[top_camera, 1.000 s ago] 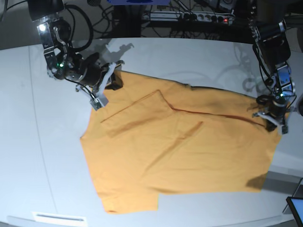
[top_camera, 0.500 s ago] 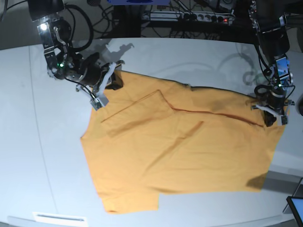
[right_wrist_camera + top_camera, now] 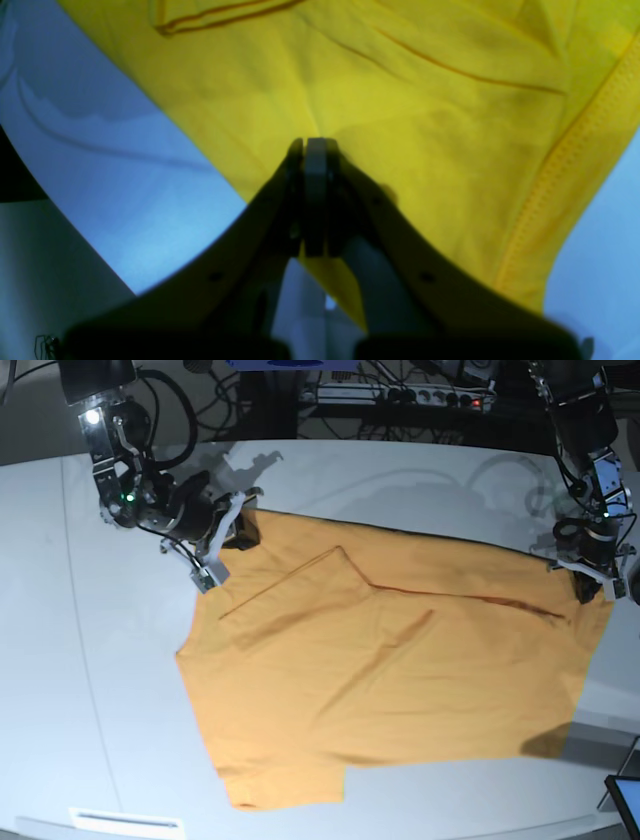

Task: Fold the T-shirt properly
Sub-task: 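Reposition the left gripper along the shirt edge and regrasp the fabric, then pull both held corners away from the shirt to stretch it flat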

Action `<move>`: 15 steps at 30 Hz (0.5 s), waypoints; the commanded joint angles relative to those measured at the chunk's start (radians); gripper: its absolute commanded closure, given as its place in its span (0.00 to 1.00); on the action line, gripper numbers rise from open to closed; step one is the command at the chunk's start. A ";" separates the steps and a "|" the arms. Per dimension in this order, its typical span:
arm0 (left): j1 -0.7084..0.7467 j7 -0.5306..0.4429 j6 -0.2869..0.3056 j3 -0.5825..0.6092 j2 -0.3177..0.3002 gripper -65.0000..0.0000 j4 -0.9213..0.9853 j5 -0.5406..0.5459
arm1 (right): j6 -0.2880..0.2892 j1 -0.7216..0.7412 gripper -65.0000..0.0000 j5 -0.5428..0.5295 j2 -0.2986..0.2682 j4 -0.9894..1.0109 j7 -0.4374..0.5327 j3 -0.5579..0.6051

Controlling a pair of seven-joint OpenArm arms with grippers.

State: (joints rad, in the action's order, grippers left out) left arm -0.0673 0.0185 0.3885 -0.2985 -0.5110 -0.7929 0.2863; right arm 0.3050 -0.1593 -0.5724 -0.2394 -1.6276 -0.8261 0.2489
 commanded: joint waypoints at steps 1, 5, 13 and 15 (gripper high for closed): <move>0.037 0.103 -0.018 0.002 -0.008 1.00 0.002 -0.048 | -0.014 -0.021 1.00 0.064 -0.011 0.010 -0.111 0.003; 0.114 0.111 -0.021 0.000 0.015 1.00 -0.109 -0.046 | -0.014 -0.029 1.00 0.064 -0.018 0.010 -0.109 0.003; 0.182 0.111 -0.072 0.000 0.016 1.00 -0.168 -0.046 | -0.014 -0.044 1.00 0.062 -0.031 0.008 -0.108 0.002; 0.186 0.108 -0.072 -0.001 0.016 1.00 -0.168 -0.046 | -0.014 -0.050 1.00 0.062 -0.031 -0.004 -0.103 0.002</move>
State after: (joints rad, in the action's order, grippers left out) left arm 0.1005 0.0223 0.3168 -0.3016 -0.4881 -0.9707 0.2787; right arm 0.3122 -0.1852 -0.5785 -0.2535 -1.6413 -0.8093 0.2489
